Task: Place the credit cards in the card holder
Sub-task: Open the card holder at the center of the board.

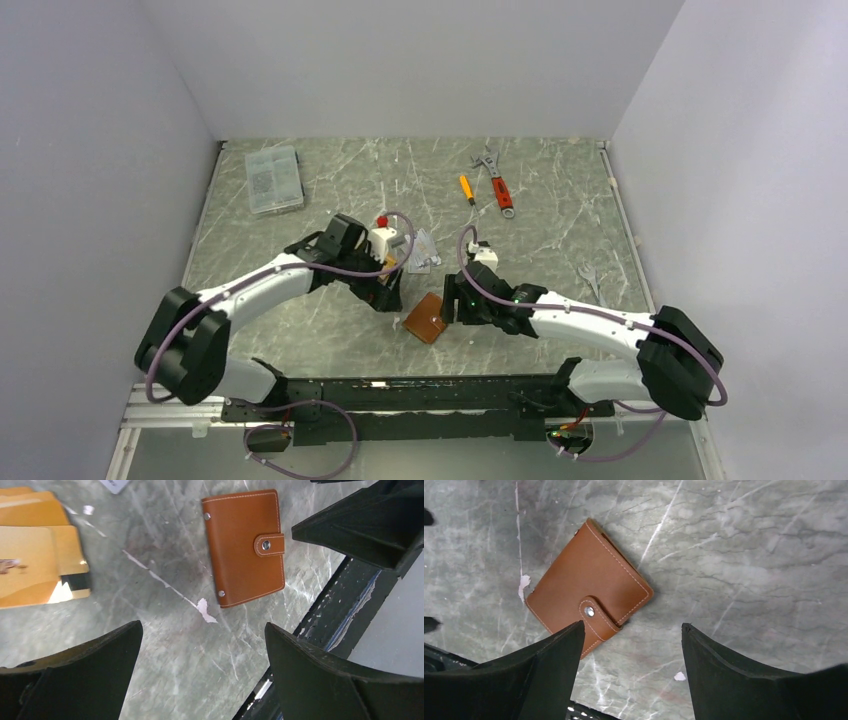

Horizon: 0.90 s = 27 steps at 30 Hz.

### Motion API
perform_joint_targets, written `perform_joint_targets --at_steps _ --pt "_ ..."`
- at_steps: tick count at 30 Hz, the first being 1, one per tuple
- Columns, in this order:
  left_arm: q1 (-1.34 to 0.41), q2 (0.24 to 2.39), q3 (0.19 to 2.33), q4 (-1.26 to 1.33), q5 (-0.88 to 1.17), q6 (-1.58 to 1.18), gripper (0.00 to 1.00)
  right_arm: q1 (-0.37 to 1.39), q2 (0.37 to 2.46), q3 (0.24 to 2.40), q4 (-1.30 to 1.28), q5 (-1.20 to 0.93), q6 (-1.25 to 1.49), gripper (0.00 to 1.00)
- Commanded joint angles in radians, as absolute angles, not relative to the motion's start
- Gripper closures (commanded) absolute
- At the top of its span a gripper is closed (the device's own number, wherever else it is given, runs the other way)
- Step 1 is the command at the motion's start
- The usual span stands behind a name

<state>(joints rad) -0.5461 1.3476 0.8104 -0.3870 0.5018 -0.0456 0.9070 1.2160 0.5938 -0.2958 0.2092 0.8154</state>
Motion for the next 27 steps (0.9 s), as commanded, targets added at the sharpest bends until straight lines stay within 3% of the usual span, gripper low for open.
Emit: perform_joint_targets --at_steps 1,7,12,27 --pt "-0.588 1.439 0.847 -0.290 0.551 -0.082 0.01 0.913 1.240 0.581 -0.194 0.168 0.848 0.28" --pt "-0.627 1.572 0.846 -0.239 0.623 -0.122 0.00 0.912 1.297 0.561 -0.107 0.136 0.877 0.40" --pt "-0.633 1.622 0.830 -0.194 0.643 -0.146 0.01 0.898 1.352 0.557 -0.059 0.107 0.888 0.60" --pt "-0.632 1.712 0.777 -0.072 0.687 -0.169 0.01 0.758 1.434 0.493 0.037 0.019 0.890 0.97"
